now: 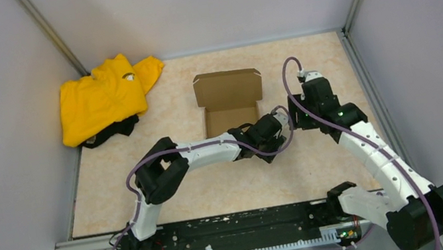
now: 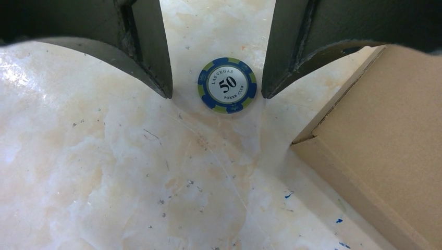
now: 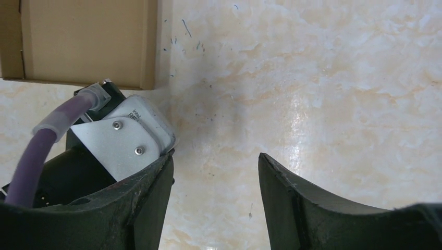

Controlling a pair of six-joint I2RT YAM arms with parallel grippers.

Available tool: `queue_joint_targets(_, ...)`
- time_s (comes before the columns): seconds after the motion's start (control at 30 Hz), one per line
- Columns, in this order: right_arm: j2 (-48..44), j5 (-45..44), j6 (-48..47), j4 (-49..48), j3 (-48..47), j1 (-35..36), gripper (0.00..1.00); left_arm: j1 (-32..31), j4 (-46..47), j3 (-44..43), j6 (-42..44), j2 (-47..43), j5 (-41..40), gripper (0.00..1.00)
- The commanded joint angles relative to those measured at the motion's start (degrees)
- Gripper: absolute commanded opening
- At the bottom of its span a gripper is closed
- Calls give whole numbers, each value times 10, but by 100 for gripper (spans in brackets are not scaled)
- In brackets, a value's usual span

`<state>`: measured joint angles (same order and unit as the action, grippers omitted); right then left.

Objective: Fold the paper box

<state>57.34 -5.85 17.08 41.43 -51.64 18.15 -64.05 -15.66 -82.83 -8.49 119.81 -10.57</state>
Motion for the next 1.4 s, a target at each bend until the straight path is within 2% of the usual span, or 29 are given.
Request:
queue_joint_targets(0.0, -25, 23, -5, -31, -54, -1, 61, -18, -66, 15, 14, 42, 9, 67)
queue_joint_targets(0.27, -33, 17, -9, -17, -76, -11, 61, -18, -69, 33, 10, 37, -6, 63)
queue_joint_targets(0.87, -27, 24, -9, -17, -84, -14, 60, -16, -70, 72, 13, 12, -29, 62)
queue_joint_targets(1.37, -25, 29, -10, -22, -82, -14, 60, -11, -68, 54, 17, 23, -29, 59)
